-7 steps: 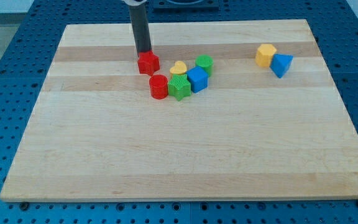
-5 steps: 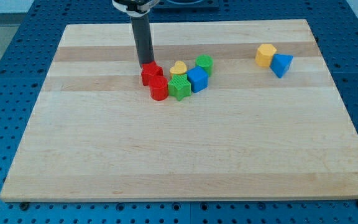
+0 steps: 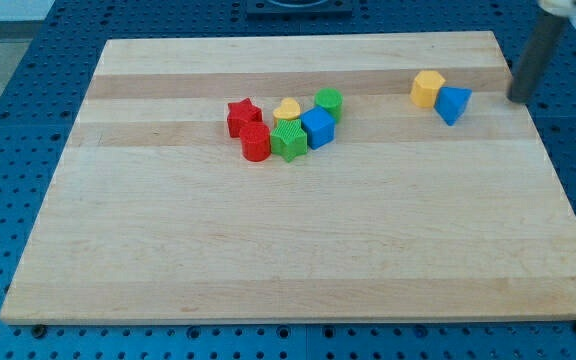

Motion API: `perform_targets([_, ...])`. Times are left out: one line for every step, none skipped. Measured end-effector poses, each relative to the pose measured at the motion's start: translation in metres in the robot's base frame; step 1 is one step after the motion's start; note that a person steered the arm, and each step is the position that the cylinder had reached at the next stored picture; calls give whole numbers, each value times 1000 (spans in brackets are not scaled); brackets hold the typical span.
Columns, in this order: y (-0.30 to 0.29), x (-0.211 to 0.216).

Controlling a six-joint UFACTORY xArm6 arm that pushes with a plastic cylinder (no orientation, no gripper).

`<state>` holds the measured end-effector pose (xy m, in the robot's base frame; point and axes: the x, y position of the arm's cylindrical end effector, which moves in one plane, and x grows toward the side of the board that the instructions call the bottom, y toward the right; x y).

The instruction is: Slide the blue triangle closer to the yellow heart

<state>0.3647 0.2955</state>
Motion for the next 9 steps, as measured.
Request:
perform_targets([-43,10])
perform_targets([-86,-3])
perform_targets([-130,-15])
perform_targets([-166,-40])
perform_targets([-202,-74])
perform_targets([-271,-79])
perform_targets([-295,-93])
perform_targets([-291,-137])
perform_targets([-331,-137])
